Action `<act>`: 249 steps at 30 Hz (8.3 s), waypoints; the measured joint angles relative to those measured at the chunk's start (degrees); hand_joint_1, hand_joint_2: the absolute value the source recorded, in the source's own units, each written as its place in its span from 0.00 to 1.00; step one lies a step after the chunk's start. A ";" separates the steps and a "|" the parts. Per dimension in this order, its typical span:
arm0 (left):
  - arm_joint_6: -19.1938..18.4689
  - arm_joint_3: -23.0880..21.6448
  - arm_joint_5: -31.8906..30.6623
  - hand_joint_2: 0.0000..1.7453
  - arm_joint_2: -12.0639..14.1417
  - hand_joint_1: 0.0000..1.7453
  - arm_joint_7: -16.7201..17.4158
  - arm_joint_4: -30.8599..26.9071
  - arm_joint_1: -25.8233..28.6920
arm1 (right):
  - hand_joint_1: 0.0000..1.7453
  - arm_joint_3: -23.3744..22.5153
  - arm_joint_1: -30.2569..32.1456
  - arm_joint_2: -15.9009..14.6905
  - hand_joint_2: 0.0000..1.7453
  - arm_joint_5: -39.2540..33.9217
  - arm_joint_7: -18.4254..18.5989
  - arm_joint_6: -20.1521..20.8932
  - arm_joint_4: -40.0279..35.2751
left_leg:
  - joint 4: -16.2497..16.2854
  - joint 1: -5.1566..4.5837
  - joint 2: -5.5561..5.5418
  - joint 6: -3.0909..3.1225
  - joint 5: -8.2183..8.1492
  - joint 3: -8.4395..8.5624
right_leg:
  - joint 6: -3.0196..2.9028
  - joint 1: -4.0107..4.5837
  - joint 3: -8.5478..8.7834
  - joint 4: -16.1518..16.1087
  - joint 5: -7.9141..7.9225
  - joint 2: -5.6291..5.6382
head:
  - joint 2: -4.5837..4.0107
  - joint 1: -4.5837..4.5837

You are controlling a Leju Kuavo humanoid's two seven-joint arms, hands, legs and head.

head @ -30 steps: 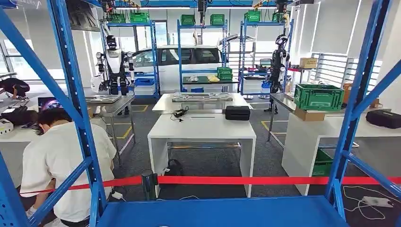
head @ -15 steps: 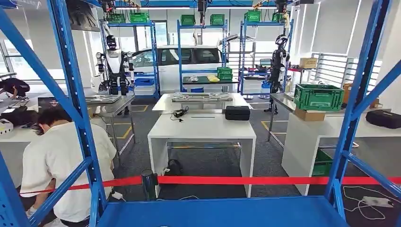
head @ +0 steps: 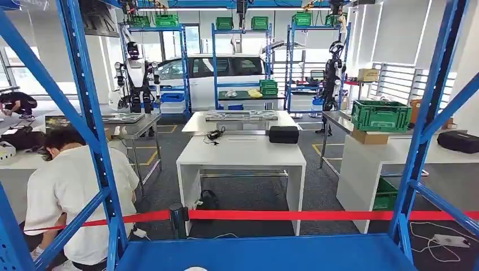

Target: Take the parts from the cabinet and place them on the table.

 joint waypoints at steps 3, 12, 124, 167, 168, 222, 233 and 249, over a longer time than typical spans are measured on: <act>0.02 0.00 0.04 1.00 -0.02 1.00 -0.02 -0.02 -0.46 | 0.00 0.00 -0.05 0.00 0.00 0.07 0.04 0.00 0.00 | 0.00 0.00 0.00 0.00 -0.05 0.03 | 0.01 0.00 0.06 0.00 -0.01 -0.01 | 0.00 0.00; 0.02 0.00 0.04 1.00 -0.02 1.00 -0.02 -0.11 -0.73 | 0.00 0.00 -0.02 0.00 0.00 0.07 0.04 0.00 0.00 | -0.01 0.00 0.01 0.03 -0.09 0.14 | 0.02 0.00 0.14 -0.01 -0.02 0.00 | 0.00 -0.02; -14.62 -0.77 19.35 1.00 1.49 1.00 -2.95 -19.89 -17.84 | 0.00 -1.01 -0.88 0.17 0.00 0.96 -0.61 0.90 0.00 | -0.82 0.47 0.47 1.54 1.36 0.45 | 1.76 -0.58 -8.33 17.85 -7.74 -0.06 | 0.00 0.24; -15.02 -4.37 22.27 1.00 5.40 1.00 -2.69 -21.03 -18.97 | 0.00 -1.86 -1.54 0.59 0.00 1.18 -0.90 1.05 0.11 | 10.03 0.62 0.61 -2.22 -1.72 -11.11 | -1.61 -0.42 0.78 1.37 -1.99 -0.15 | -0.07 -0.09; -15.02 -4.37 22.29 1.00 5.44 1.00 -2.69 -21.00 -18.91 | 0.00 -1.86 -1.53 0.59 0.00 1.20 -0.88 1.05 0.11 | 14.36 0.69 0.61 -2.42 -4.40 -12.03 | -1.61 -0.41 -0.06 1.39 -1.33 -0.16 | -0.07 -0.11; -14.93 -6.34 26.77 1.00 4.81 1.00 -3.89 -18.51 -19.34 | 0.00 -2.99 -1.22 0.52 0.00 0.42 -0.39 0.24 0.20 | 1.67 0.15 0.80 0.31 6.12 -7.28 | 0.60 0.44 4.71 0.83 -4.76 -0.28 | -0.17 0.37; -14.91 -6.80 26.99 1.00 5.66 1.00 -5.51 -18.40 -19.09 | 0.00 -3.02 -1.17 0.59 0.00 1.11 -0.37 0.41 0.22 | 15.91 0.96 0.45 -2.36 -0.86 -9.58 | -1.11 -0.13 -0.44 -0.44 0.18 -0.73 | -0.17 0.07; -14.91 -6.86 26.38 1.00 5.99 1.00 -5.88 -19.10 -19.32 | 0.00 -3.02 -1.03 0.44 0.00 1.11 -0.39 0.09 0.22 | 0.33 0.13 0.38 0.46 0.77 -0.58 | 0.71 -0.08 -1.61 -1.73 3.61 -0.68 | -0.17 0.24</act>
